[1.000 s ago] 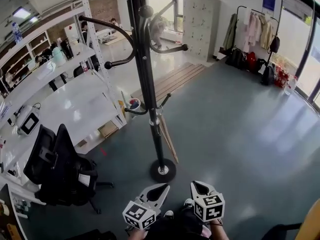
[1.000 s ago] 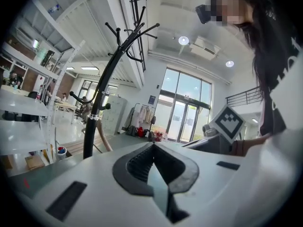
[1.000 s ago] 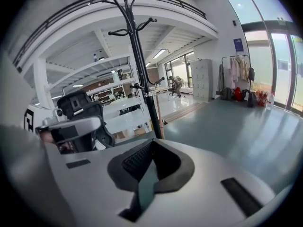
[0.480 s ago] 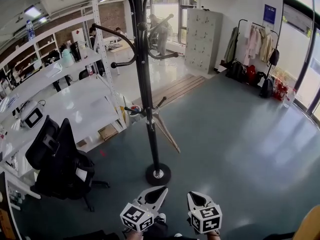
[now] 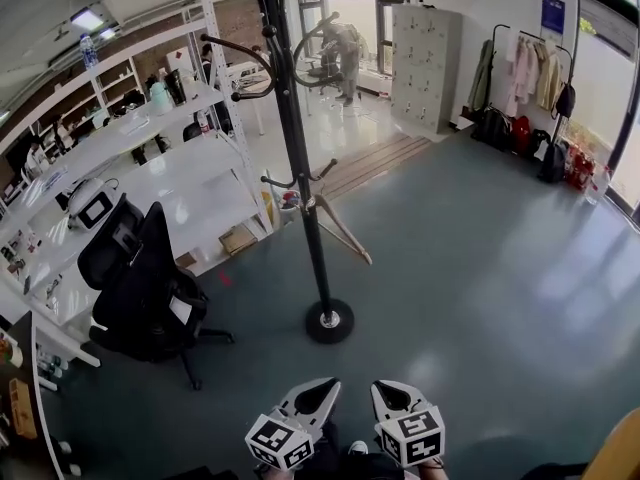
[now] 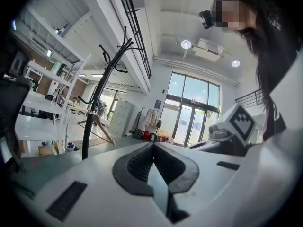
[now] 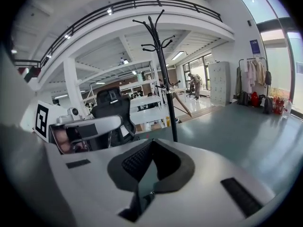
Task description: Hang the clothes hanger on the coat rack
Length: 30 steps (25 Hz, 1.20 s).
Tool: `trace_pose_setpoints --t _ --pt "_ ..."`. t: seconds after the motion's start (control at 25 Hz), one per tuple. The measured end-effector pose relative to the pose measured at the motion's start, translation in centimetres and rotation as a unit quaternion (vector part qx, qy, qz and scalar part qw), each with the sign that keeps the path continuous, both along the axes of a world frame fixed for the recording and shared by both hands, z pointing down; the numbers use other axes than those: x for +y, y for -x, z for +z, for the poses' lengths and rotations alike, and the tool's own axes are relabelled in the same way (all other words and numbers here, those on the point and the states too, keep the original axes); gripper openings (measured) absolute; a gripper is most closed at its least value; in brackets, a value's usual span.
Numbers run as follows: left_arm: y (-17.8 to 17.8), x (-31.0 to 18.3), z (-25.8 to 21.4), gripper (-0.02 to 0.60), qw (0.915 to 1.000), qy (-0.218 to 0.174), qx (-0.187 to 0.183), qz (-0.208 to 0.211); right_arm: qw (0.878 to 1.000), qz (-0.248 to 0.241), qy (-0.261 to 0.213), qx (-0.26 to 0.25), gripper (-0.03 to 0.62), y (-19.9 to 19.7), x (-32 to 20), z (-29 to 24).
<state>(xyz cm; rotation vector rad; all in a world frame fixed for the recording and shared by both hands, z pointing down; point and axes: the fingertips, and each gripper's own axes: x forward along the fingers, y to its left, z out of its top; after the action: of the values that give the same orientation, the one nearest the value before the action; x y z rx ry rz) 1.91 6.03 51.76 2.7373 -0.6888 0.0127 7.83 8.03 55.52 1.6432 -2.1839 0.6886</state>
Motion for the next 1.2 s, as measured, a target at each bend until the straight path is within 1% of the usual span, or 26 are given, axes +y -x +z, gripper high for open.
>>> trace_pose_setpoints --t 0.12,0.32,0.48,0.6,0.76,0.88,1.2 --pt "1.4 1.7 0.2 0.000 0.9998 -0.004 -0.007 -0.020 1.000 -0.010 -0.003 -0.011 0.009 1.1 1.6 -0.1" --pt "3.6 2.4 -0.4 0.000 0.9989 -0.013 -0.008 -0.045 0.999 -0.021 -0.016 -0.023 0.009 2.6 2.5 -0.9" --pt "4.6 2.8 -1.0 0.000 0.9989 -0.023 -0.006 -0.041 0.999 -0.021 -0.021 -0.034 0.009 3.8 2.7 -1.4" --pt "5.1 3.5 -1.6 0.000 0.9989 -0.028 -0.005 -0.038 0.999 -0.022 -0.026 -0.030 0.009 4.4 2.8 -1.9" --pt "6.7 4.1 -1.3 0.000 0.9989 -0.026 -0.013 -0.036 0.999 -0.026 -0.026 -0.027 0.009 6.2 3.2 -2.0" --pt "7.8 3.9 -1.2 0.000 0.9988 -0.024 -0.011 -0.041 0.999 -0.028 -0.023 -0.023 0.009 7.2 3.4 -1.8" --pt "8.6 3.3 -2.0 0.000 0.9989 -0.031 -0.005 -0.034 0.999 -0.016 -0.030 -0.015 0.009 7.7 2.8 -2.3"
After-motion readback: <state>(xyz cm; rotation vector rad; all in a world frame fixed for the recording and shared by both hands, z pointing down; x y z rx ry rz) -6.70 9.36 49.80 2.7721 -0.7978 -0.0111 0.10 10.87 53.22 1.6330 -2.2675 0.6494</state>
